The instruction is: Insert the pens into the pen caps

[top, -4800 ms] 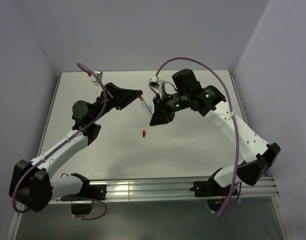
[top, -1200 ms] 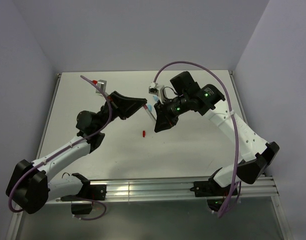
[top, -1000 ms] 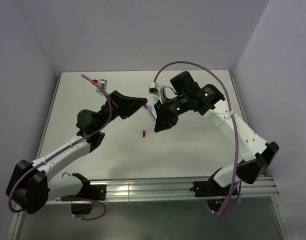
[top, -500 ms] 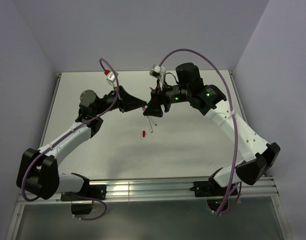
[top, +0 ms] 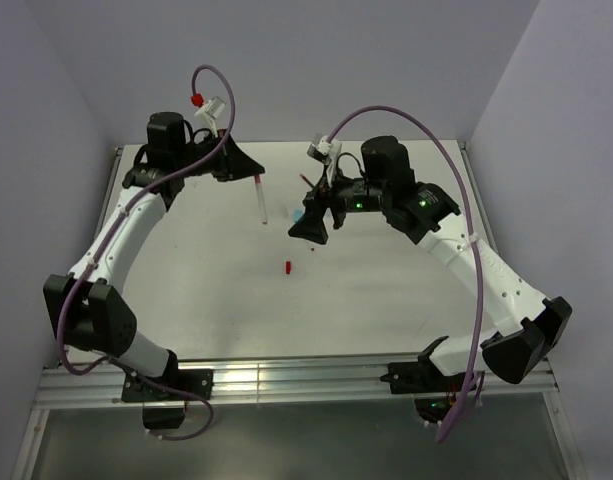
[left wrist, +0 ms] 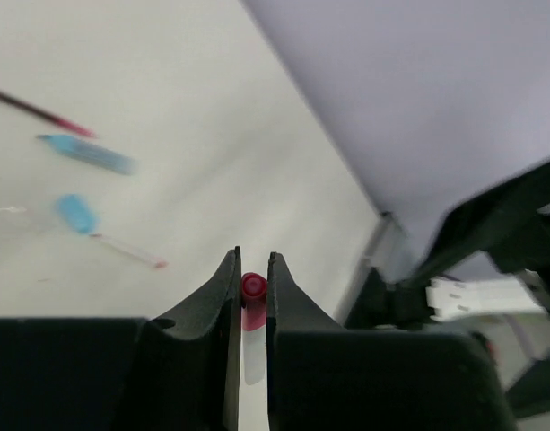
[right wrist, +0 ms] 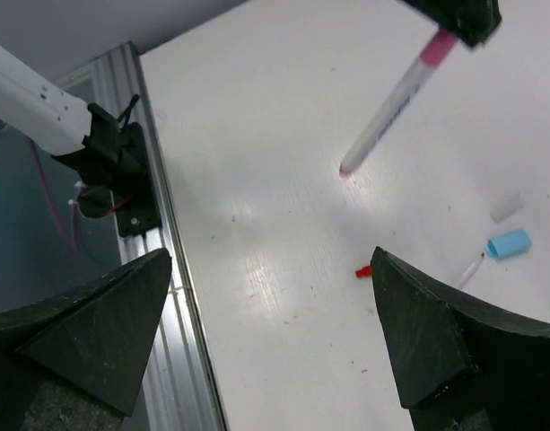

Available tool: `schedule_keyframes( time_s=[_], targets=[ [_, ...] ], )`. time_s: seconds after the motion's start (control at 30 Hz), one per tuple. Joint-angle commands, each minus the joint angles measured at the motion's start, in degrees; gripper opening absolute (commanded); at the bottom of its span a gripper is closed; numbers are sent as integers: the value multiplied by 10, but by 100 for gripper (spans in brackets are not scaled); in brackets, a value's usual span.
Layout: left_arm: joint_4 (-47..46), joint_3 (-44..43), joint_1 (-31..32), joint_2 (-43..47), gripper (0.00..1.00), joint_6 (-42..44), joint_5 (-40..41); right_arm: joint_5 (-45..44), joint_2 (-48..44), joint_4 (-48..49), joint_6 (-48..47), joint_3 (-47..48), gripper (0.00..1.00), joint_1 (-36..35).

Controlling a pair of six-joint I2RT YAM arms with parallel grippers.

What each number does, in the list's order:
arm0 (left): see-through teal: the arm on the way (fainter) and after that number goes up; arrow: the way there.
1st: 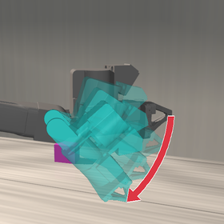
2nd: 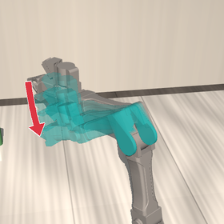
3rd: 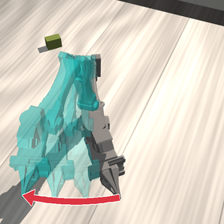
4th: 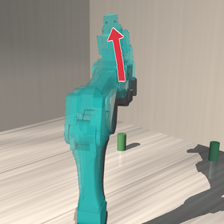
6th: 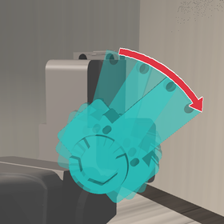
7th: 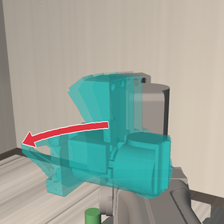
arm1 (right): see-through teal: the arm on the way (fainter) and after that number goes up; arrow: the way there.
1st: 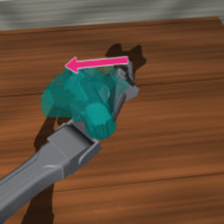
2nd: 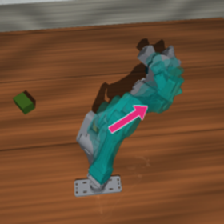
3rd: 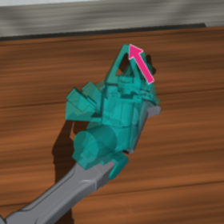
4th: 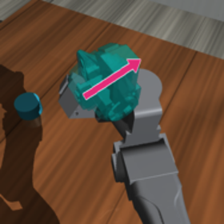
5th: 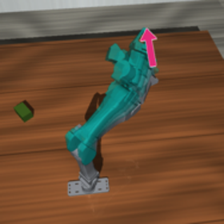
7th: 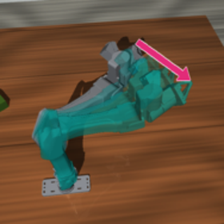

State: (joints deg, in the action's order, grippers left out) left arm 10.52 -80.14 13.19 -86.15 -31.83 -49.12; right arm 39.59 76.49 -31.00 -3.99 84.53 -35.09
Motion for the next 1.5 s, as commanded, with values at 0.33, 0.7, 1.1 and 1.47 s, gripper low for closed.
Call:
schedule_keyframes(
  time_s=[0.33,0.7,1.1,1.47],
  targets=[
    [420,-251,-182,-199,0,433,245,-54,-38,-29,-34,-35,100,42],
    [411,-218,-254,-299,0,465,280,-51,-20,-29,-29,-40,100,52],
    [319,-103,-275,-309,0,384,281,-51,-18,-30,-24,-52,100,53],
    [280,-68,-265,-319,9,363,318,-53,-13,-29,-23,-47,100,53]
  ],
)
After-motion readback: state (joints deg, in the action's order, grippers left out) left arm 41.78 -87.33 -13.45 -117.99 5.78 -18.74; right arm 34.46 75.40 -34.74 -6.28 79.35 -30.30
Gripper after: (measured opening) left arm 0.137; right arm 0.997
